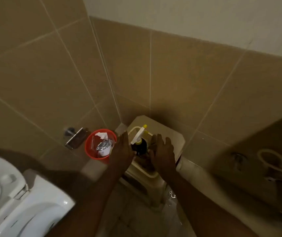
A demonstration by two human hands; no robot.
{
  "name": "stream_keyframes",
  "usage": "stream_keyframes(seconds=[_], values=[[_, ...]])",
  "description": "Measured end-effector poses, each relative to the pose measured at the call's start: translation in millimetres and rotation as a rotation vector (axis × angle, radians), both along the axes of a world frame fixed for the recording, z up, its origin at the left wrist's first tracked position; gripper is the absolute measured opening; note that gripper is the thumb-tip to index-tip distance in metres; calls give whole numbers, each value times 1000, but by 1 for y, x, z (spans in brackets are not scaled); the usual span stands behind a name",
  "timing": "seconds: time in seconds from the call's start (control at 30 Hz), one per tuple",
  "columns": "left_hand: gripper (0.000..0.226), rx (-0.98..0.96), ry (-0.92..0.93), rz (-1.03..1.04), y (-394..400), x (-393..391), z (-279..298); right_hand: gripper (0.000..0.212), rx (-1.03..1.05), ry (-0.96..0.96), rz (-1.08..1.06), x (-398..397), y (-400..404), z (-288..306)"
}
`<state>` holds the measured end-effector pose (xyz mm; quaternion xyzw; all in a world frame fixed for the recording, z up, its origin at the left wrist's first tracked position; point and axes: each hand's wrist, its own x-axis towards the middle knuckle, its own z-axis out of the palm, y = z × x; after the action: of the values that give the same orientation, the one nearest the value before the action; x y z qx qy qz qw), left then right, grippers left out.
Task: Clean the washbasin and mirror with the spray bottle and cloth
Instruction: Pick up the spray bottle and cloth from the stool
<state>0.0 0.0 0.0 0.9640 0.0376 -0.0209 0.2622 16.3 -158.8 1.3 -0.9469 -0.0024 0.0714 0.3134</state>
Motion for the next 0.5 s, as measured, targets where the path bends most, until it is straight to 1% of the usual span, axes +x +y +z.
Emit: stream_keyframes(seconds=[0.07,0.17,0.23,0.3,0.33,0.37,0.43,0.47,0.5], values=[[84,-111,35,19,5,8,-13,63,38,-26,-28,7,7,-10],[72,-190,51,43,9,17,-30,61,56,-16,-67,13,18,-30],[65,-238,31,57,6,18,-35,58,164,-6,-162,14,25,-39],[62,-274,23,60,4,22,-37,48,277,-36,-294,16,31,-40],[60,-307,23,60,4,25,-40,48,293,-24,-342,18,33,-42],[58,-346,21,60,5,28,-44,54,283,9,-370,18,36,-44],[58,-414,12,51,7,33,-48,78,244,98,-393,18,41,-49],[59,-444,19,39,9,35,-48,87,257,121,-422,18,43,-51],[59,-473,25,15,10,37,-48,91,289,125,-462,17,46,-53]])
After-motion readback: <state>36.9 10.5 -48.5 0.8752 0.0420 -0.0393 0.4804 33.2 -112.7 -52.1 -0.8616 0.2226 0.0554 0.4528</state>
